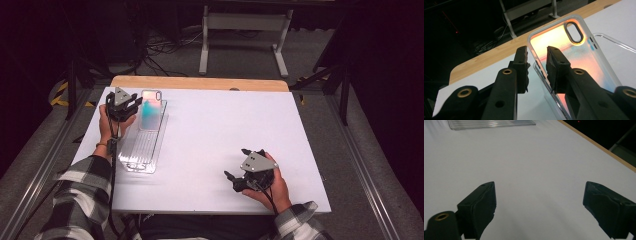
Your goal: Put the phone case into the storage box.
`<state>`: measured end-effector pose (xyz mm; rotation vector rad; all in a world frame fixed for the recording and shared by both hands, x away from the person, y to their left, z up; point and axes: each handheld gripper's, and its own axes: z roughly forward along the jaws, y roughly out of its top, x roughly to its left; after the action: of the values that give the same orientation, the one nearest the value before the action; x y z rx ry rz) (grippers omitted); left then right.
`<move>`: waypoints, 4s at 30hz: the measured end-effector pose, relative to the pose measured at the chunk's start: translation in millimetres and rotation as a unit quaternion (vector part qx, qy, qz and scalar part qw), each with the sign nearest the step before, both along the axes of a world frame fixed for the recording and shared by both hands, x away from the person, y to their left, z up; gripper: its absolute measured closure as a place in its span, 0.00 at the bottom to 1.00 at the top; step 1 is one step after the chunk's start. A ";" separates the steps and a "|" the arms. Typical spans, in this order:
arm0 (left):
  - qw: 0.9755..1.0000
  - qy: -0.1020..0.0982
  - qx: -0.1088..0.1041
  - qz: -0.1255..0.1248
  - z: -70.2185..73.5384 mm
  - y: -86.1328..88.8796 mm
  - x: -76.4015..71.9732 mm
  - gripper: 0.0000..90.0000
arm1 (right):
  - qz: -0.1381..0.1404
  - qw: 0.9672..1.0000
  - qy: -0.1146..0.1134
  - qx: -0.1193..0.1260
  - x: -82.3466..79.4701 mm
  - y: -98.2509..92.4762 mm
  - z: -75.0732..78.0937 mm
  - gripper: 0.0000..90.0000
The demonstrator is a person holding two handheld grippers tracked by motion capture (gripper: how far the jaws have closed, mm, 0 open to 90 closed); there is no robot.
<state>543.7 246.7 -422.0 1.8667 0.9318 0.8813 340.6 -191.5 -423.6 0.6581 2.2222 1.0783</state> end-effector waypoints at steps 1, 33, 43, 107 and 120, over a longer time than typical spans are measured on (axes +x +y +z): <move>1.000 0.000 0.000 0.000 0.0 0.0 0.0 0.79 | 0.000 1.000 0.000 0.000 0.0 0.0 0.0 0.13; 0.999 -0.022 -0.023 -0.025 11.9 2.2 -21.8 0.75 | 0.001 1.000 -0.008 -0.001 2.0 1.4 1.6 0.13; 0.998 -0.031 -0.035 -0.035 15.6 2.1 -29.5 0.75 | -0.001 1.000 -0.009 0.000 1.9 0.9 2.0 0.13; 0.993 -0.053 -0.050 -0.096 31.3 -16.5 -63.1 0.37 | 0.000 1.000 -0.022 0.001 -1.0 -2.5 5.3 0.12; 0.993 -0.056 -0.057 -0.090 29.8 -21.1 -63.4 0.17 | 0.000 1.000 -0.024 0.002 -0.9 -3.0 5.6 0.12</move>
<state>480.3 225.6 -392.2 1.7549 0.7192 0.7977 339.8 -194.4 -418.0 0.6287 2.1798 1.0874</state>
